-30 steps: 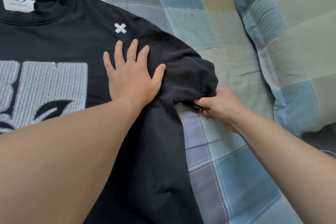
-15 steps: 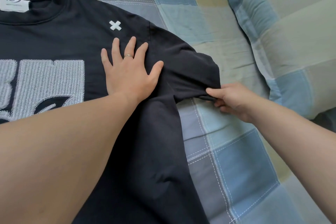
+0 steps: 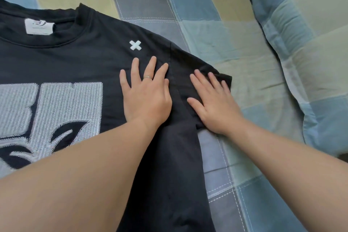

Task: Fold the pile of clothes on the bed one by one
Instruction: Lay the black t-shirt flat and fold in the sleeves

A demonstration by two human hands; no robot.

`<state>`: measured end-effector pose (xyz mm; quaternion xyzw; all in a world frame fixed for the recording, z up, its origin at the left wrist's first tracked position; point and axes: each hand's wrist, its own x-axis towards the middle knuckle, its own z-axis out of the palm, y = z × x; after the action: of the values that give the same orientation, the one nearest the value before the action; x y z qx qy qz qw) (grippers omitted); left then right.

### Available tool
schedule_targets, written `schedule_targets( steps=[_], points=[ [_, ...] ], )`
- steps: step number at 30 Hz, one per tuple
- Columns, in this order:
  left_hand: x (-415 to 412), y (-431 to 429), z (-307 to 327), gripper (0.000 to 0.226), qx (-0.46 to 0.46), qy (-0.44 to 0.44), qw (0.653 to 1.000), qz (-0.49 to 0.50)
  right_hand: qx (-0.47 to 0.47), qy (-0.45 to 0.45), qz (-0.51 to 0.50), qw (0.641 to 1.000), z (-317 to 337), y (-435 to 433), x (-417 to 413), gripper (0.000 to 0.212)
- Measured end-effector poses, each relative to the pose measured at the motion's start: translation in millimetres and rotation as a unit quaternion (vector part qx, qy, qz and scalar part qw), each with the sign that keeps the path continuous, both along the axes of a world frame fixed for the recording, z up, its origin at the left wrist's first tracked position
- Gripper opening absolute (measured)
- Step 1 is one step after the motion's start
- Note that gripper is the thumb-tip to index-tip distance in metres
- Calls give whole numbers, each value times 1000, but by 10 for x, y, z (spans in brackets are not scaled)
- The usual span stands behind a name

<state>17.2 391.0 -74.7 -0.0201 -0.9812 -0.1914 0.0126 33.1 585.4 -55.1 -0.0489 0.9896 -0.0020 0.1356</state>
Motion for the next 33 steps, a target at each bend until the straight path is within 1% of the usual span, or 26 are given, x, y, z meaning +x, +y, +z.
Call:
schedule_targets(
  steps=[2,3,4,5,6,7,8,9,10,11,13,14,16,18,19,20,21,22,24,26,27,29,30,31,32,33],
  points=[
    [21,29,-10,49,2,2,1000,3,18,-10,-128,992,-27,564,-64,69],
    [22,29,-21,49,-3,3,1000,6,24,-24,-201,979,18,782,-133,69],
    [5,24,-29,49,-10,1,1000,8,20,-15,-250,968,86,915,-213,67],
    [-13,28,-39,48,-11,-2,1000,11,8,23,-267,963,145,951,-288,64],
    [-12,43,-45,48,-9,-5,1000,18,-19,80,-243,967,184,842,-341,62],
    [-7,55,-45,48,-8,-5,1000,21,-59,117,-189,973,206,620,-363,63],
    [-4,61,-44,47,-3,-4,1000,24,-103,115,-113,982,211,360,-362,65],
    [-11,62,-42,47,8,-2,1000,29,-129,91,-34,987,181,112,-325,67],
    [-23,57,-36,46,18,0,999,35,-122,60,30,990,111,-86,-248,69],
    [-25,47,-32,46,24,1,999,38,-93,43,67,993,7,-190,-172,69],
    [-22,51,-34,45,33,5,999,36,-44,54,49,996,-158,-169,-178,66],
    [-14,41,-33,44,47,4,998,35,-28,58,17,998,-184,-134,-225,67],
    [-42,7,9,43,94,-12,995,25,0,23,-82,996,-139,-91,-314,69],
    [-101,-78,101,41,192,-63,979,13,10,-14,-168,986,51,-117,-342,69],
    [-51,-177,184,40,253,-103,962,4,3,4,-183,983,194,-164,-243,69],
    [77,-325,251,40,292,-131,947,-5,-12,57,-164,985,342,-261,-79,67],
    [281,-481,305,41,287,-146,946,-28,-38,118,-123,985,500,-388,137,66],
    [589,-673,341,42,237,-155,957,-61,-75,151,-78,983,660,-599,418,66],
    [1346,-1095,355,45,128,-142,975,-115,-134,147,15,980,841,-1106,1117,68],
    [2073,-1568,386,50,49,-121,983,-130,-183,59,115,974,823,-1663,1906,68],
    [2360,-1793,398,55,12,-123,984,-132,-180,-5,163,970,711,-1852,2274,67],
    [2862,-2252,406,62,-57,-137,978,-149,-115,-103,202,967,454,-1939,2872,69],
    [3095,-2472,395,62,-82,-143,973,-160,-70,-114,178,975,345,-1823,3070,70],
    [3324,-2682,395,62,-98,-155,968,-168,-36,-107,106,988,290,-1674,3223,72],
    [3548,-2890,414,63,-110,-167,964,-173,-8,-99,-2,995,293,-1531,3340,76],
    [3743,-3074,430,66,-118,-176,961,-176,18,-101,-116,988,329,-1388,3425,84]
  ],
)
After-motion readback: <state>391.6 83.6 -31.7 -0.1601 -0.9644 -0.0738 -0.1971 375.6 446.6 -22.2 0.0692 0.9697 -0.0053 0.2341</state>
